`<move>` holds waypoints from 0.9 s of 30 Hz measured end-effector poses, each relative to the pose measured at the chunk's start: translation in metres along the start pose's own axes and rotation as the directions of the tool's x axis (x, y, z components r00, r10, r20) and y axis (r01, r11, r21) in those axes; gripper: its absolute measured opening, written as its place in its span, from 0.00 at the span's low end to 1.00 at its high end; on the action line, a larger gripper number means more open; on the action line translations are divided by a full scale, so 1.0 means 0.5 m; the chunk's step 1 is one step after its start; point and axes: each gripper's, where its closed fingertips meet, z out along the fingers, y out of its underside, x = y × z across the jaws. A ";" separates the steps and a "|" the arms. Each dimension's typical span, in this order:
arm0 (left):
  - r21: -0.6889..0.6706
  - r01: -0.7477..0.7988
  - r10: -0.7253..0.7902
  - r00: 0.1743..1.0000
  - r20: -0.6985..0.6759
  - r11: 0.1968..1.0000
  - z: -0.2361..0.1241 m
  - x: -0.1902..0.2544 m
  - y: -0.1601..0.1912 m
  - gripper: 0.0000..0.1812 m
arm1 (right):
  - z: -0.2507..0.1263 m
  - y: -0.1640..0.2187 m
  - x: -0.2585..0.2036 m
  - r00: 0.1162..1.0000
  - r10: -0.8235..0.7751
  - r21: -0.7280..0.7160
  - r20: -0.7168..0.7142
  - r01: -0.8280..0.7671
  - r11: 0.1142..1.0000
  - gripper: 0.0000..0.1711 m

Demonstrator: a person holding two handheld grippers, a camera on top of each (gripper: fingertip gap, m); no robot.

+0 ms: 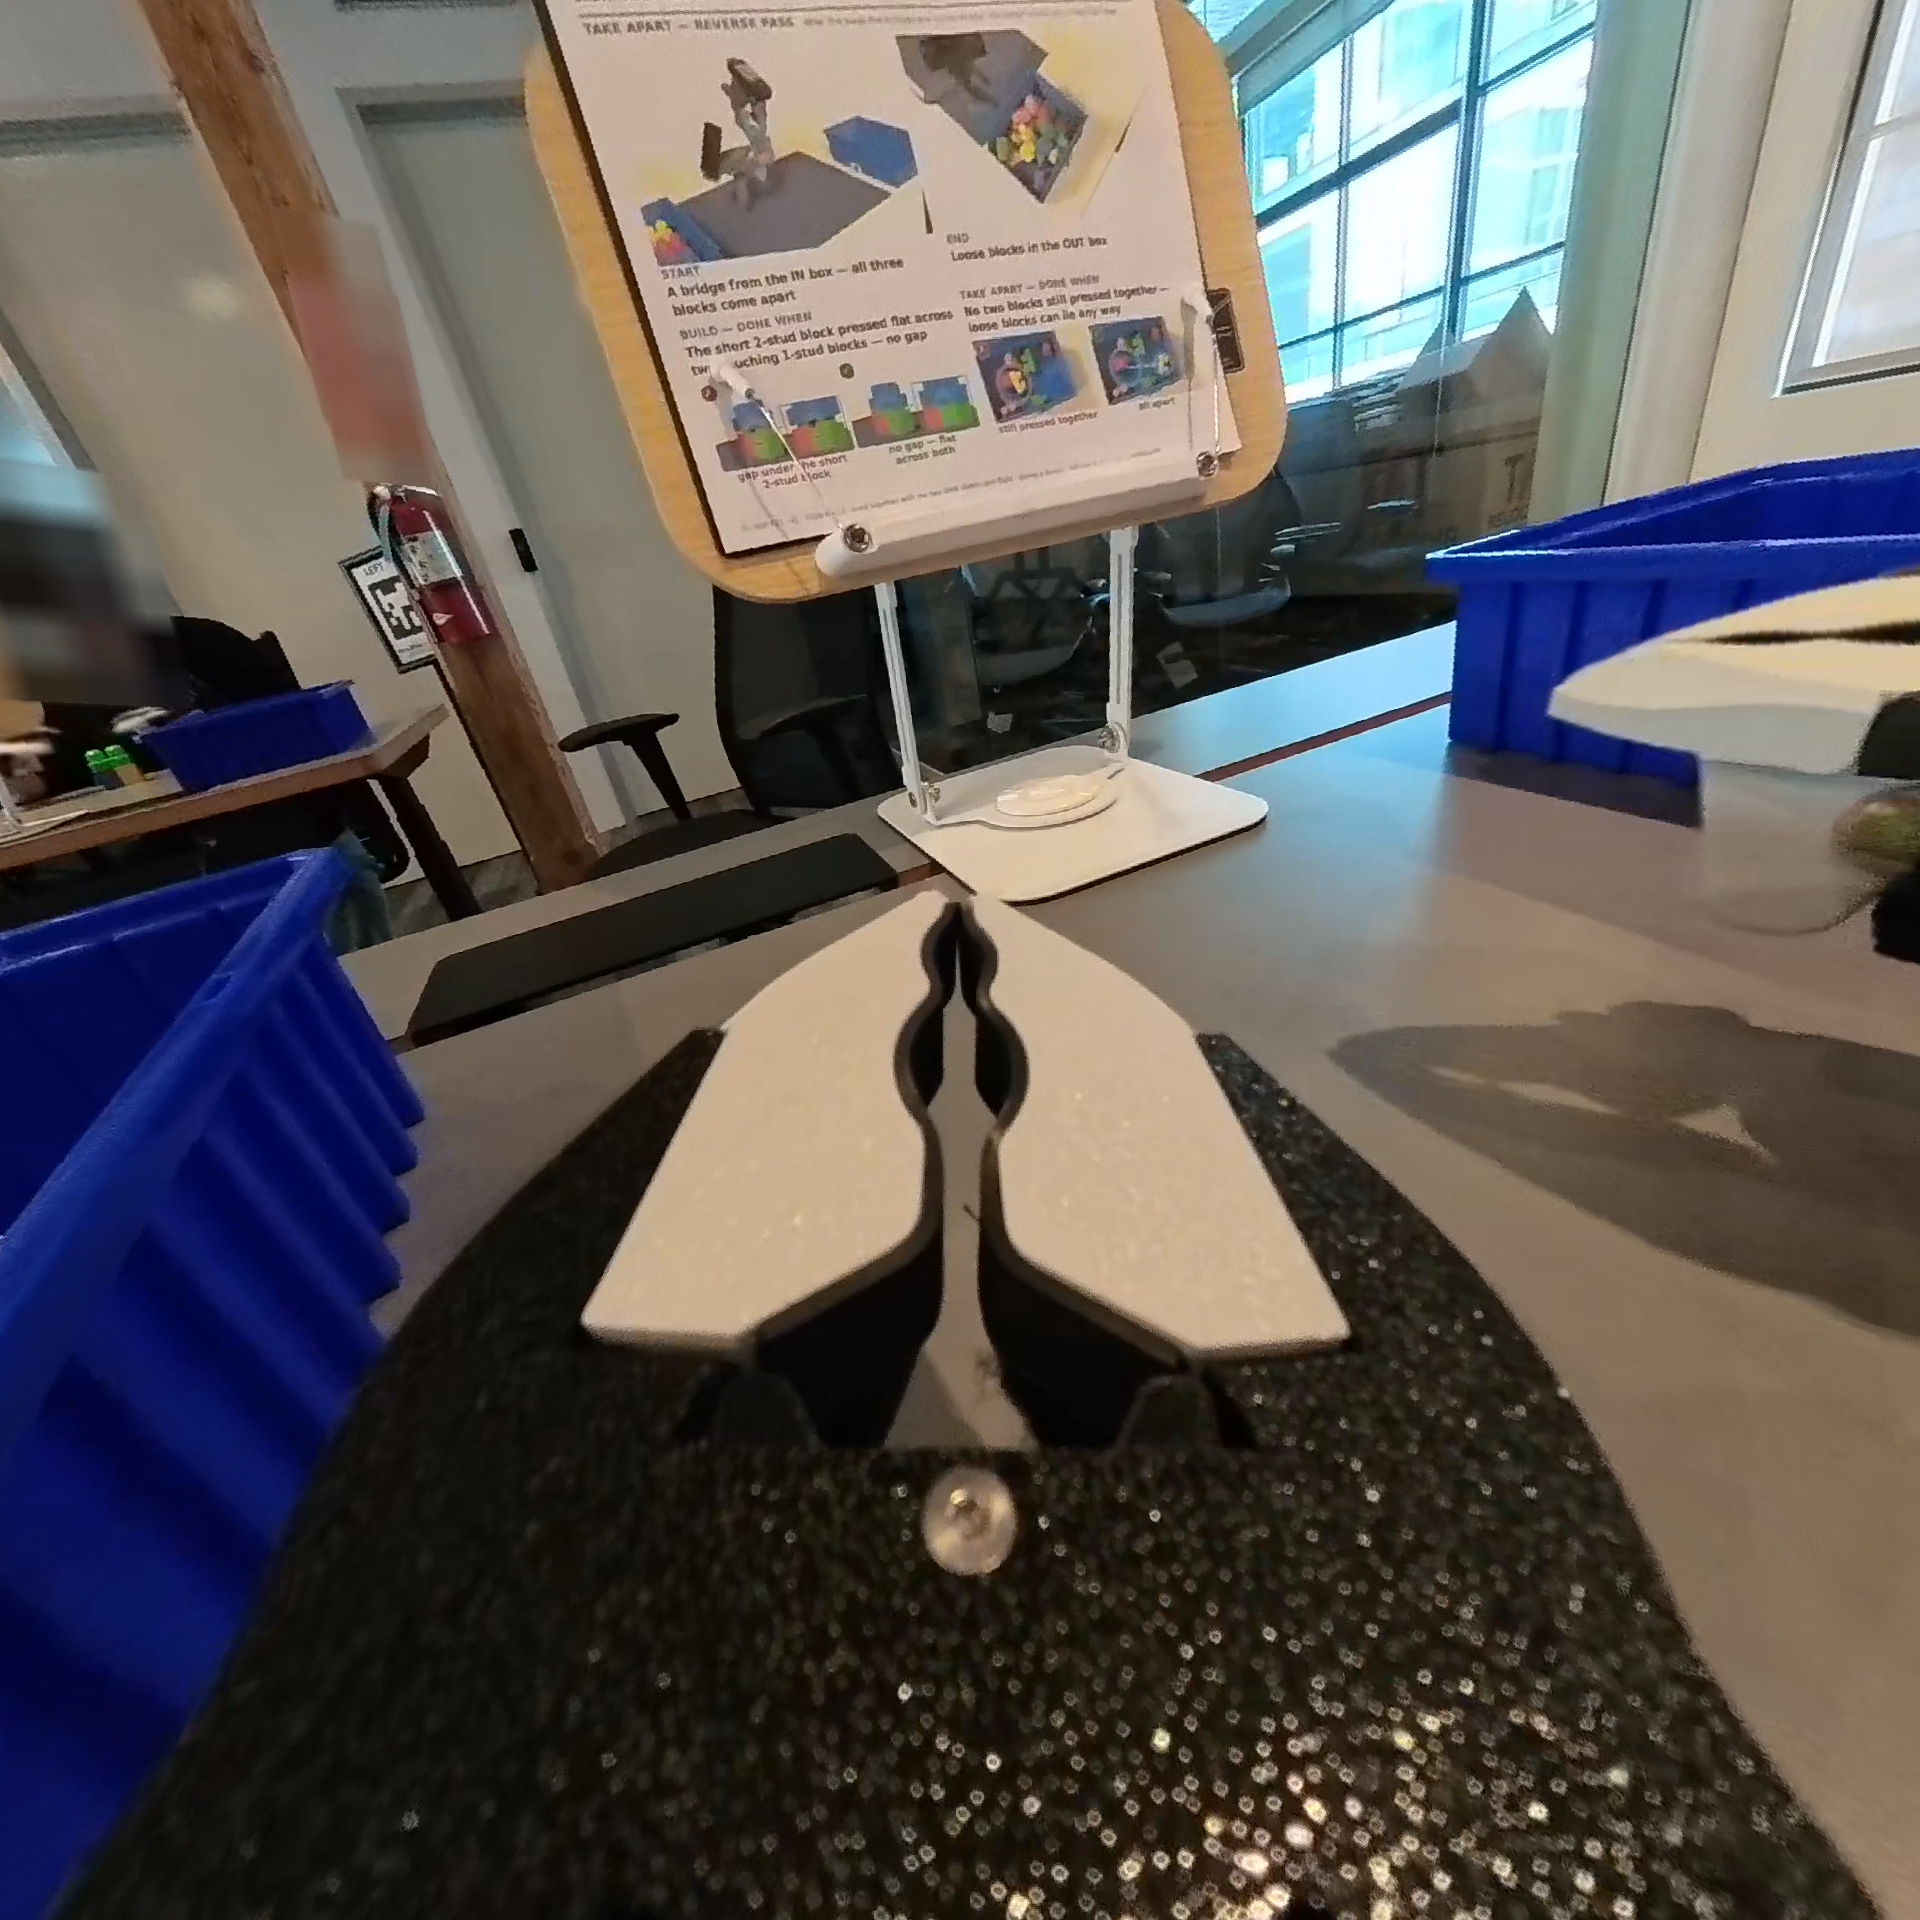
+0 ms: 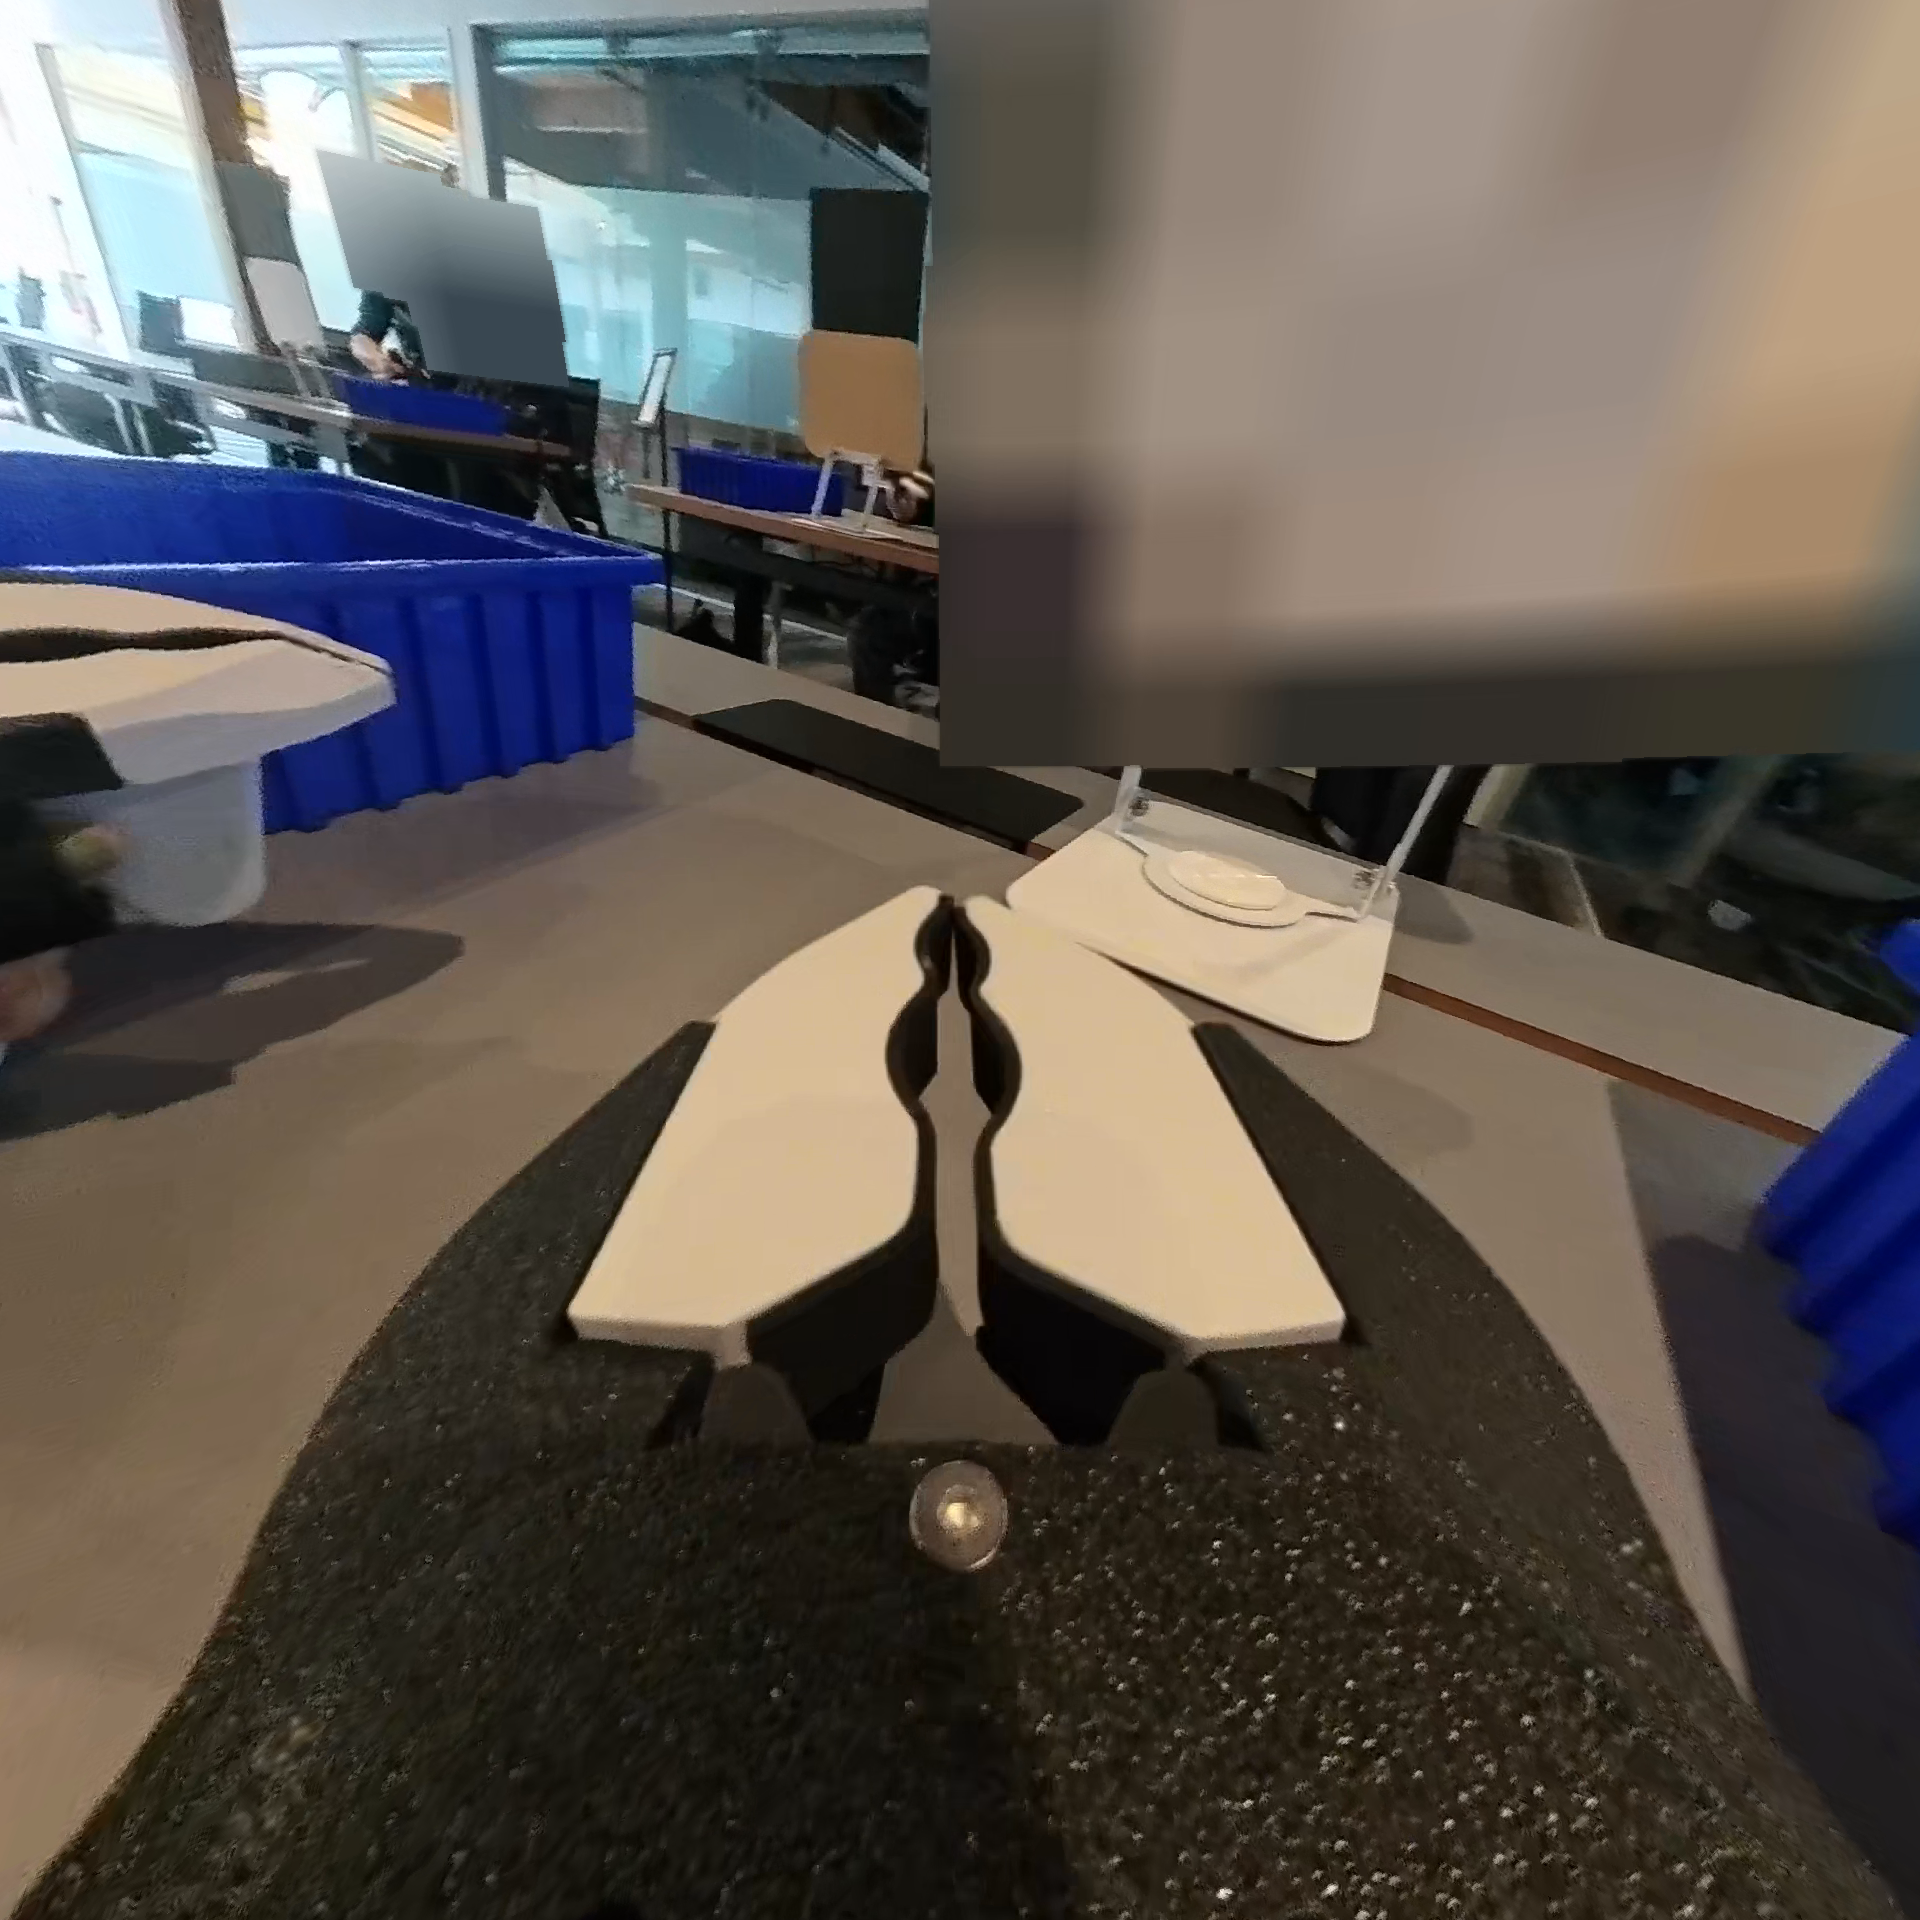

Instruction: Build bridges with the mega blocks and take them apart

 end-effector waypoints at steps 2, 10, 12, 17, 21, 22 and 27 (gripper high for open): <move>-0.004 0.003 -0.003 1.000 -0.009 1.000 0.001 0.002 0.001 0.00 | 0.002 0.003 -0.008 1.000 -0.005 -0.012 0.021 0.005 1.000 0.00; -0.008 0.021 -0.022 0.998 -0.053 1.000 -0.001 0.009 0.005 0.00 | 0.005 -0.008 -0.030 0.994 -0.105 0.005 0.033 0.105 0.994 0.00; -0.005 0.018 -0.018 0.997 -0.074 1.000 -0.002 0.015 0.004 0.00 | 0.004 -0.007 -0.025 0.996 -0.084 -0.006 0.026 0.084 0.996 0.00; -0.003 0.032 -0.032 0.990 -0.136 0.999 -0.005 0.028 0.004 0.00 | 0.001 0.000 -0.005 0.994 0.097 -0.030 0.043 -0.095 0.995 0.00; -0.009 0.035 -0.036 0.988 -0.149 0.999 -0.004 0.031 0.005 0.00 | -0.004 0.007 0.009 0.990 0.139 -0.045 0.033 -0.137 0.989 0.00; -0.008 0.032 -0.033 0.988 -0.149 0.999 -0.004 0.032 0.005 0.00 | -0.004 0.009 0.014 0.991 0.132 -0.048 0.019 -0.131 0.990 0.00; -0.006 0.021 -0.022 0.990 -0.141 1.000 -0.004 0.032 0.005 0.00 | -0.010 0.009 0.017 0.995 0.104 -0.044 0.005 -0.103 0.994 0.00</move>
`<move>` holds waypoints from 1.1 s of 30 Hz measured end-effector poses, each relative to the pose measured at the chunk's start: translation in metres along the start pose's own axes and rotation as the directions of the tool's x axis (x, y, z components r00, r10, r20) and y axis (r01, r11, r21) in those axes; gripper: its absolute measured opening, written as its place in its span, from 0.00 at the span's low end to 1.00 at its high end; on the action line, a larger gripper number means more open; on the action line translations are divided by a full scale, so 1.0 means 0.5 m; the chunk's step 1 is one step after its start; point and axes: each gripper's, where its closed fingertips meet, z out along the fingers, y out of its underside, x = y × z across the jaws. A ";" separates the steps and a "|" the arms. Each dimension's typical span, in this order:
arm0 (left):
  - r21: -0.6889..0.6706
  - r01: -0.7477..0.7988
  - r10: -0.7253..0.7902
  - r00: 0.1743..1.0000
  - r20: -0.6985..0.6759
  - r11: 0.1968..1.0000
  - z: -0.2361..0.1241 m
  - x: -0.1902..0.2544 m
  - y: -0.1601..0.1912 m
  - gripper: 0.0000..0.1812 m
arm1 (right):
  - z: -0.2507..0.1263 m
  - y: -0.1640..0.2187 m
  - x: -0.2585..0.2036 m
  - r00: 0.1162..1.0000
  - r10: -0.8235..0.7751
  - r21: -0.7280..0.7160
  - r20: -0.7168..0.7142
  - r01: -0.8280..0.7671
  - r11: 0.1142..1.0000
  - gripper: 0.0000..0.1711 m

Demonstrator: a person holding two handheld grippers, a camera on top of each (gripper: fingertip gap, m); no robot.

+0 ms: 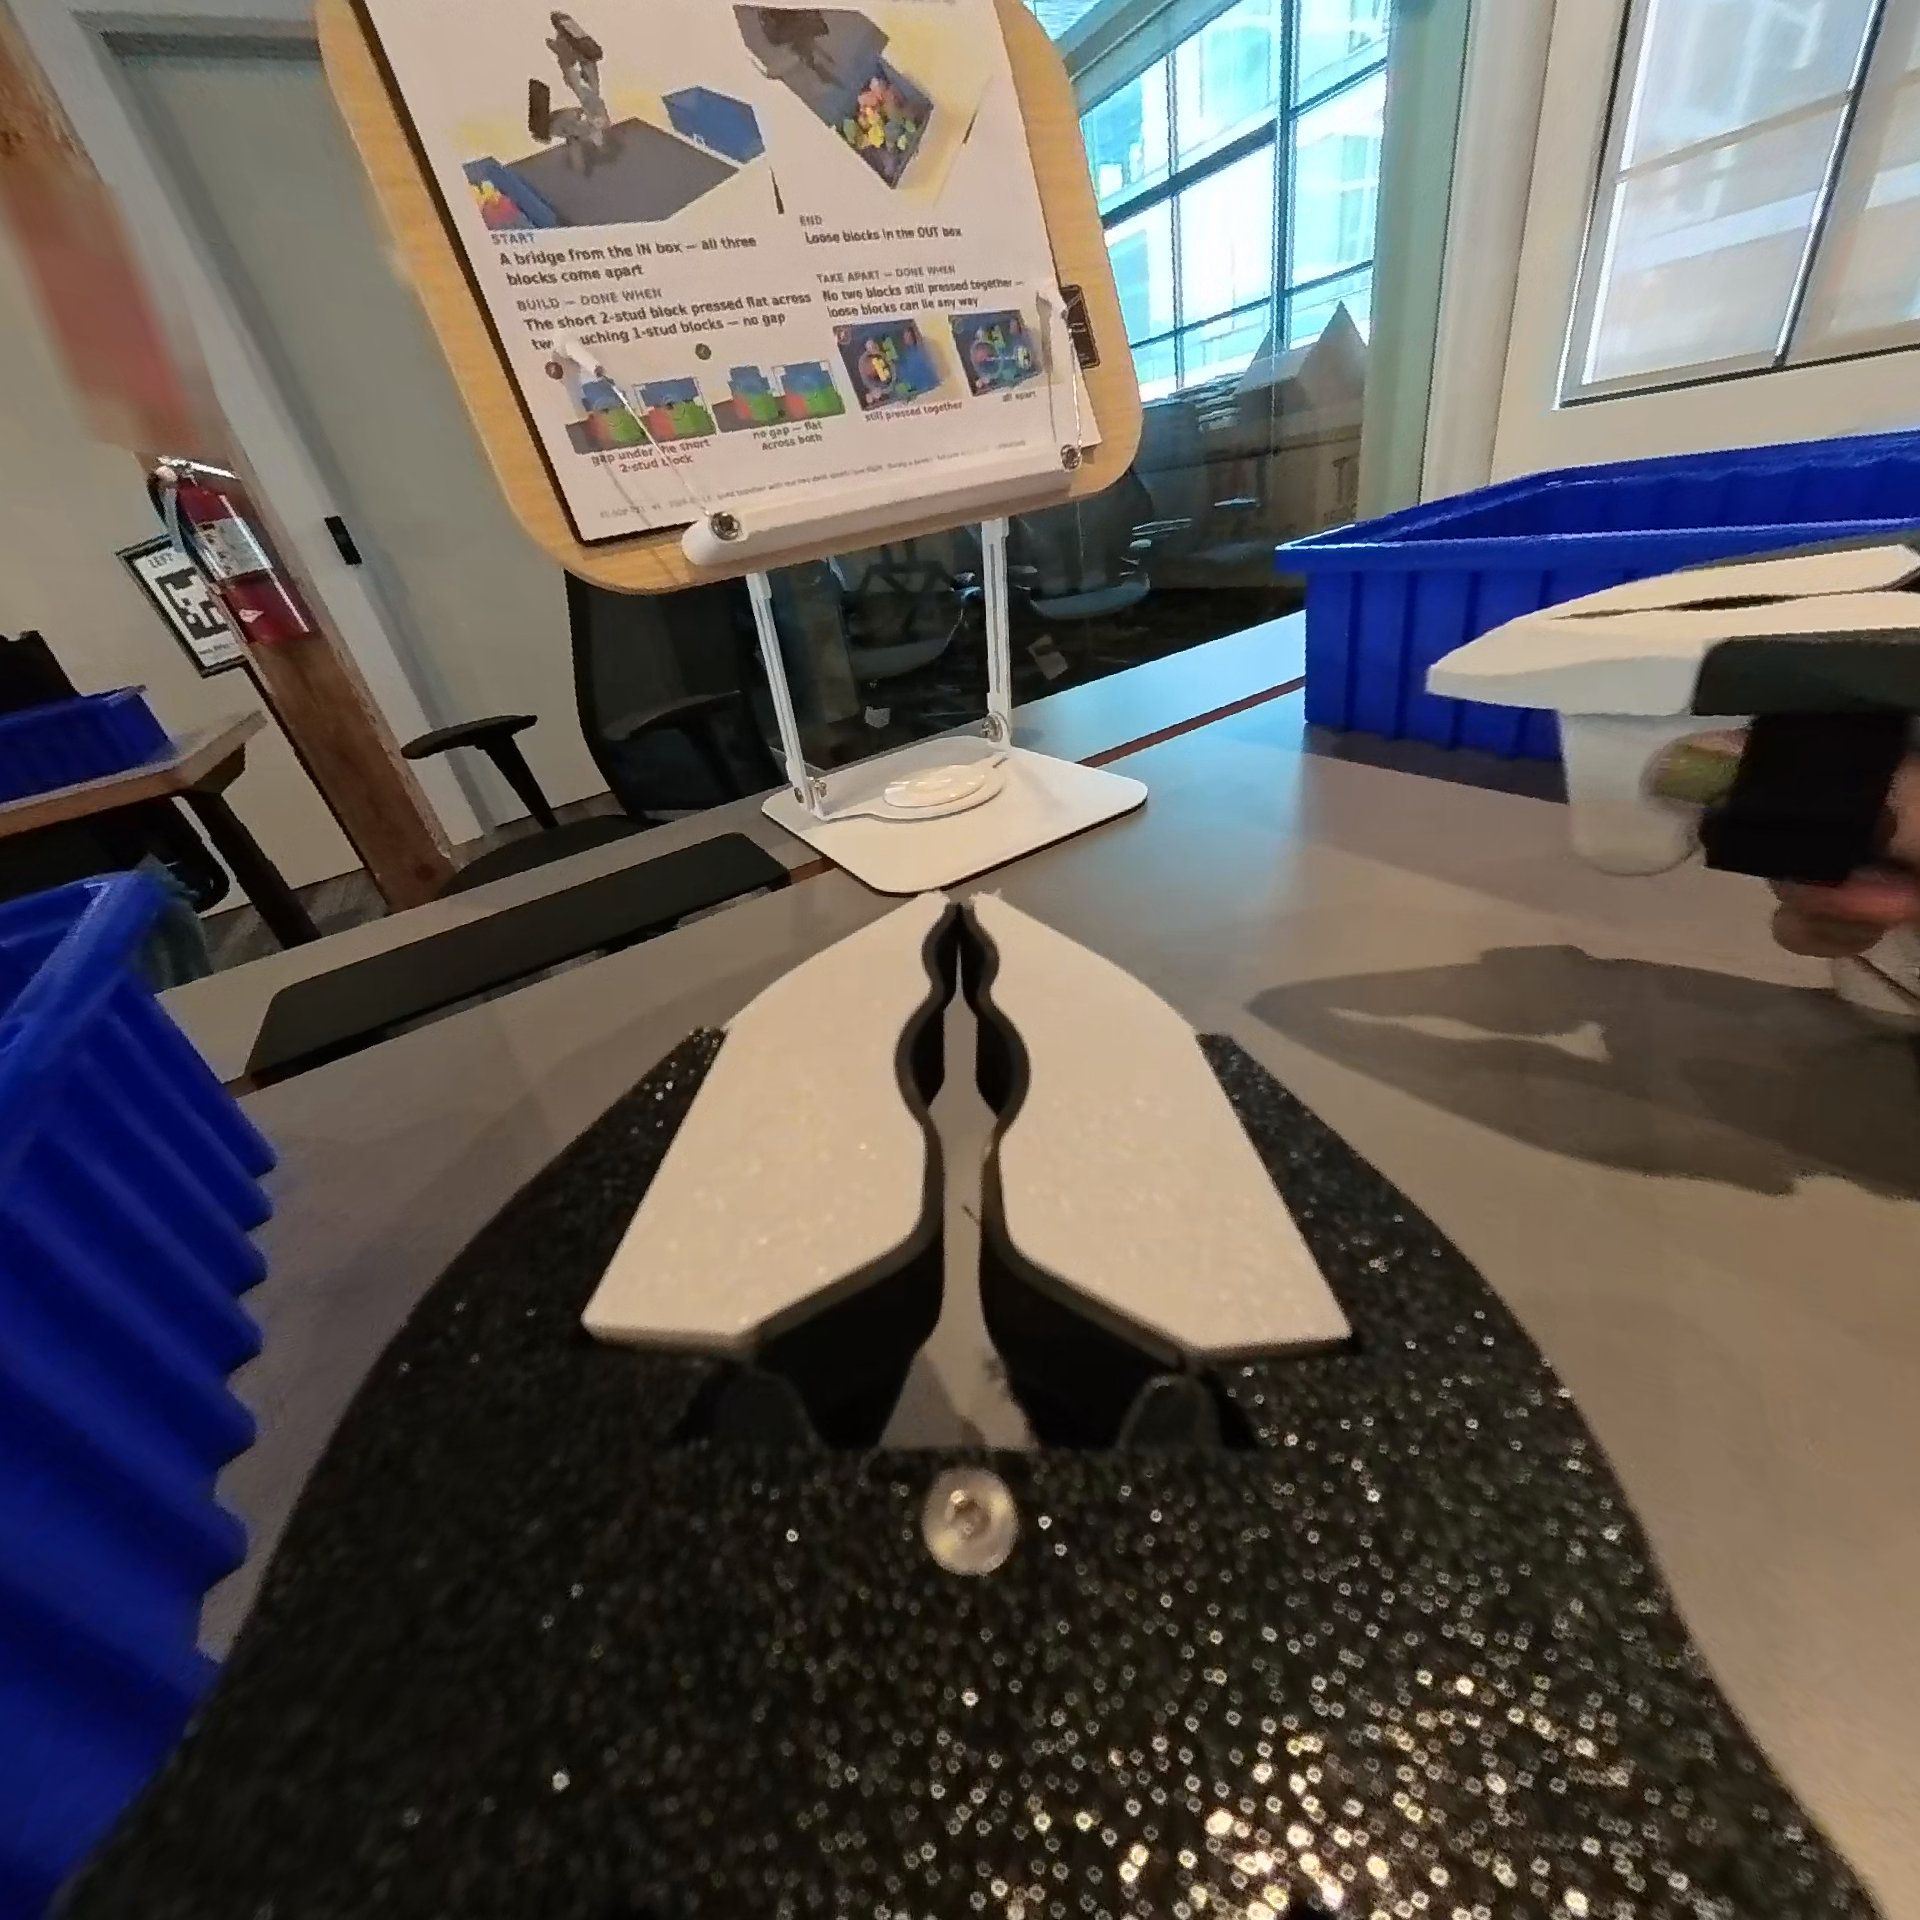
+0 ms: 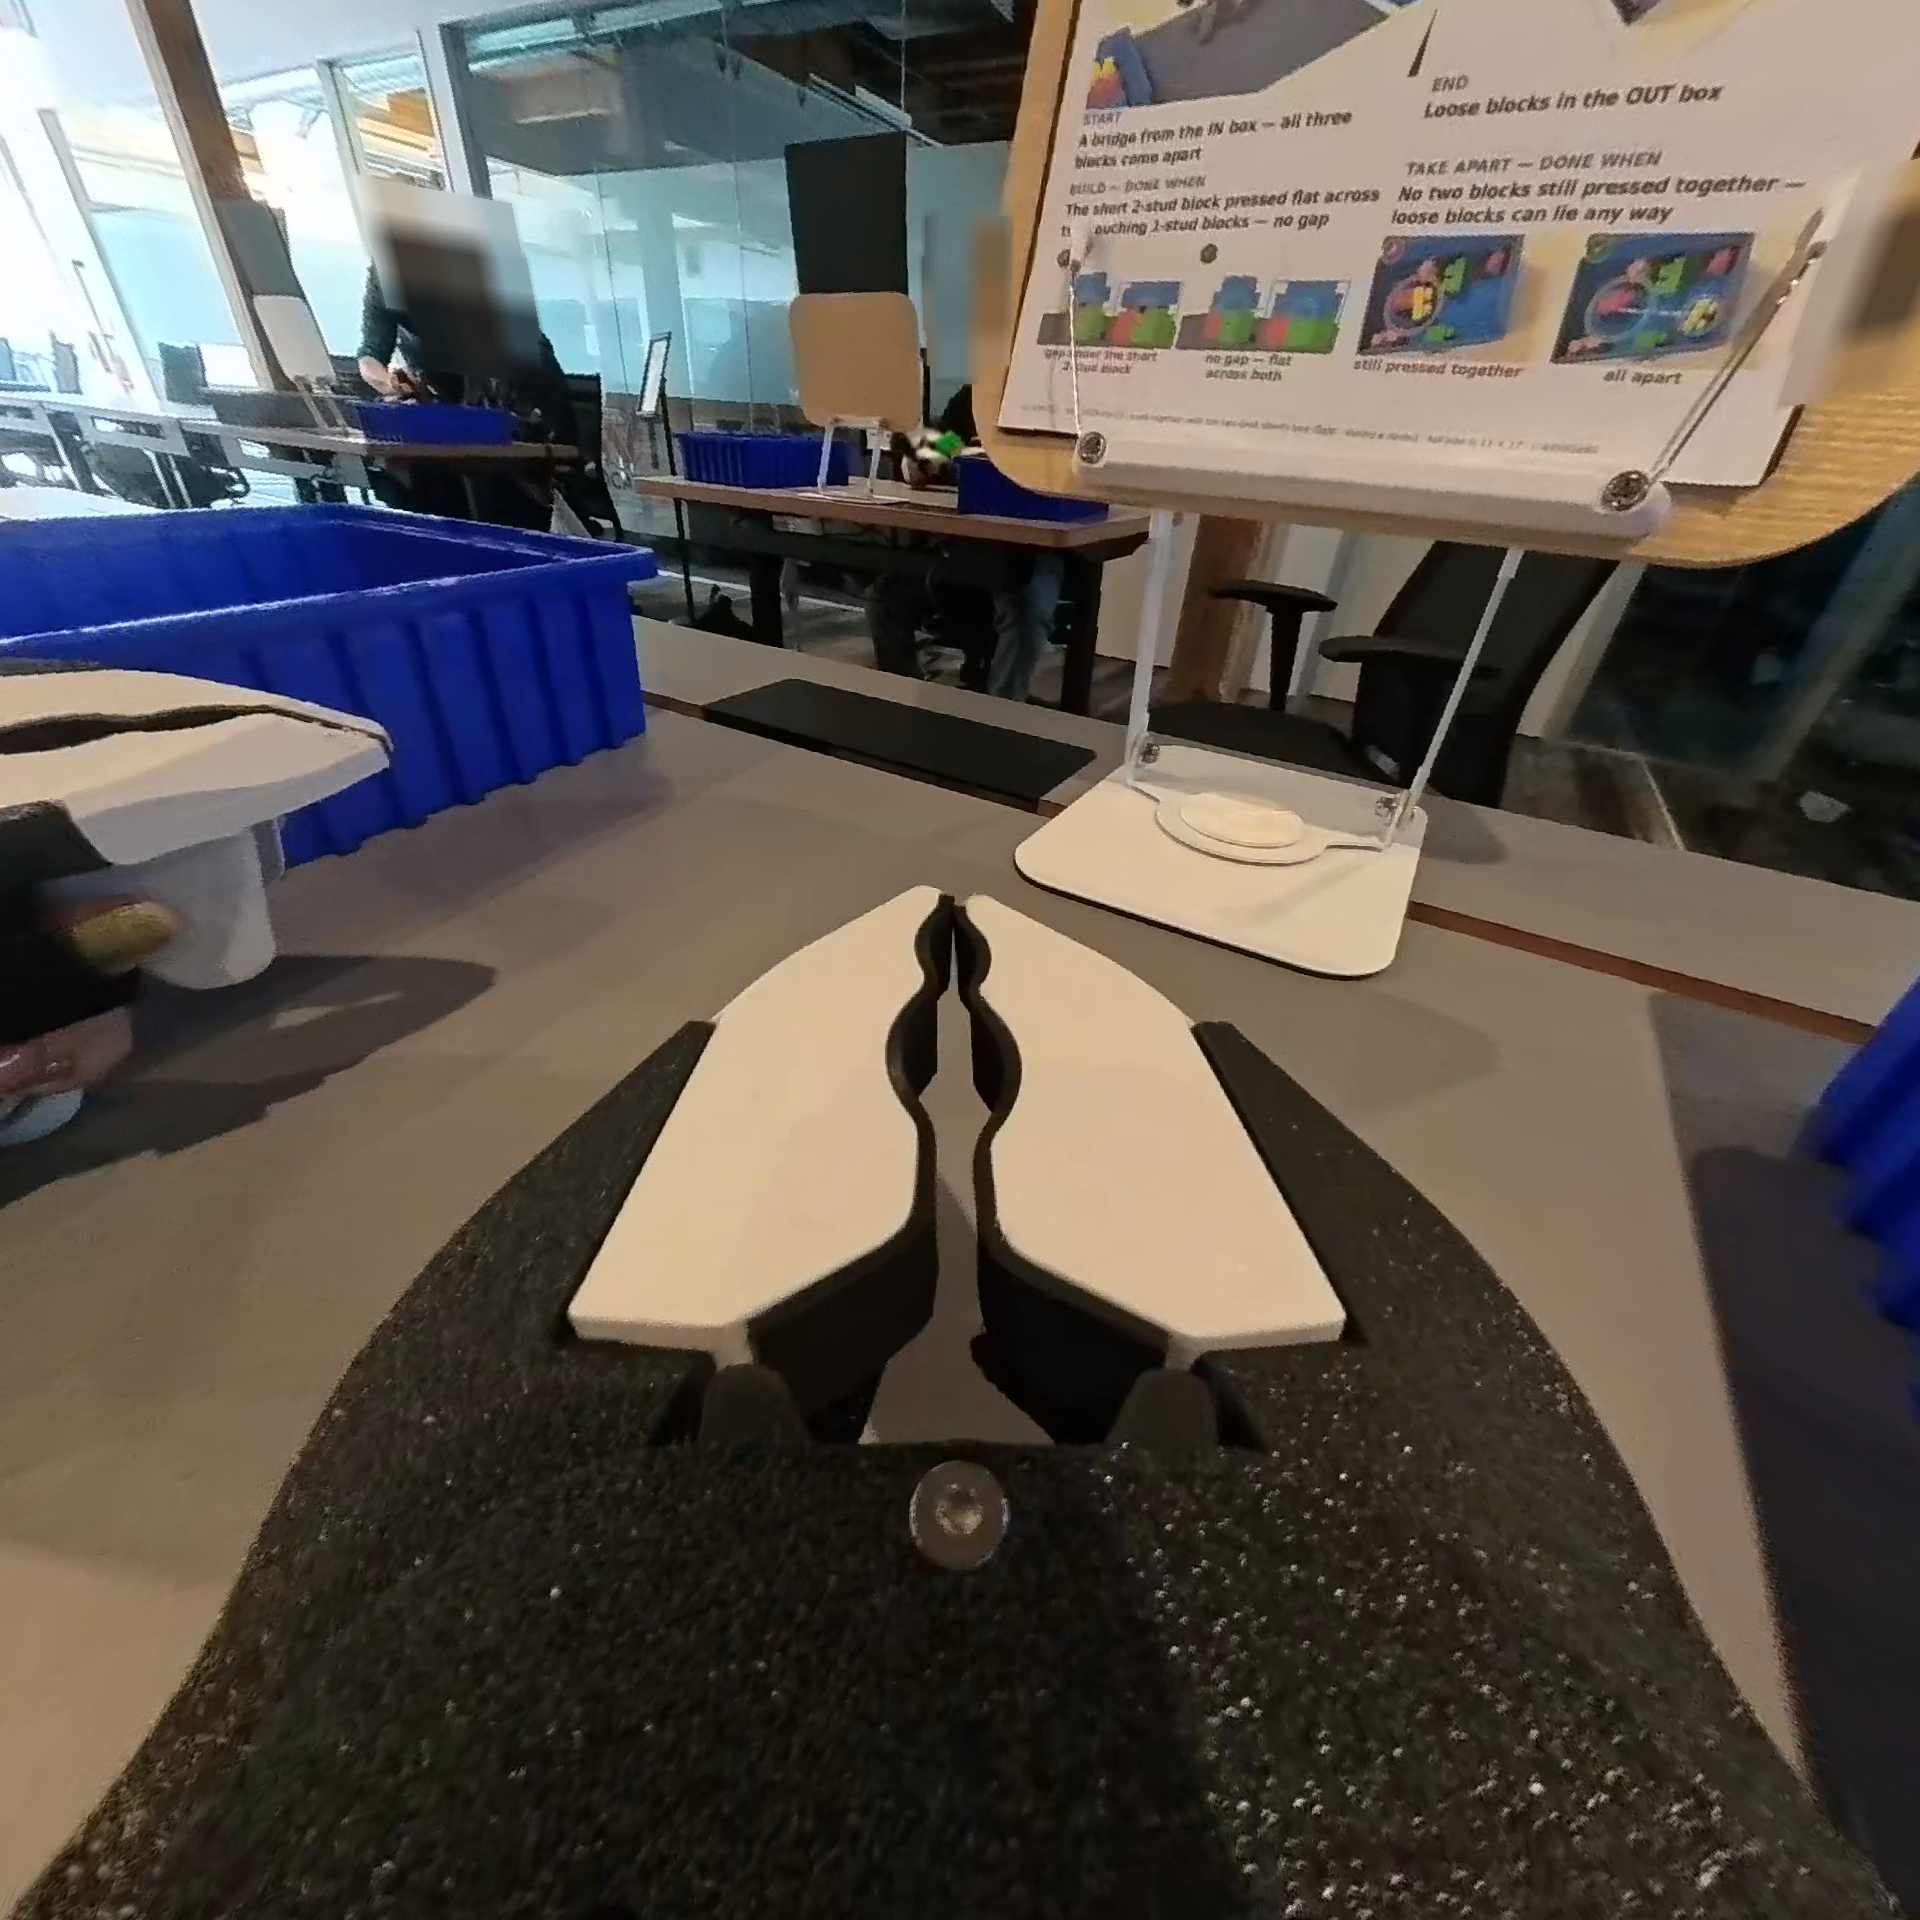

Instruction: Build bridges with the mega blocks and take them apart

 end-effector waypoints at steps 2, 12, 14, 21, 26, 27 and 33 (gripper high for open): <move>0.001 0.000 0.000 1.000 0.009 1.000 -0.001 -0.002 0.000 0.00 | -0.001 -0.001 0.001 1.000 -0.006 0.003 -0.006 0.006 1.000 0.00; 0.019 -0.042 0.042 0.999 0.013 0.999 -0.004 0.003 -0.005 0.00 | -0.003 -0.011 0.000 1.000 -0.019 0.039 -0.003 0.019 0.999 0.15; 0.015 -0.043 0.043 0.999 0.029 0.999 -0.003 -0.001 -0.004 0.01 | -0.002 -0.011 0.002 1.000 -0.017 0.040 -0.011 0.017 0.999 0.18; 0.017 -0.034 0.033 0.998 0.047 0.999 -0.003 -0.009 -0.004 0.07 | -0.001 -0.009 0.007 1.000 -0.003 0.041 -0.019 0.004 0.999 0.22; 0.019 -0.032 0.031 0.998 0.048 0.999 -0.003 -0.009 -0.005 0.08 | -0.001 -0.009 0.007 1.000 -0.001 0.043 -0.019 0.002 0.999 0.21; 0.019 -0.030 0.029 0.999 0.046 0.999 -0.003 -0.009 -0.005 0.08 | -0.001 -0.009 0.007 1.000 -0.001 0.041 -0.020 0.001 0.999 0.21; 0.017 -0.029 0.028 0.998 0.055 0.999 -0.004 -0.011 -0.005 0.00 | 0.000 0.001 0.002 1.000 -0.021 0.006 -0.007 0.022 1.000 0.00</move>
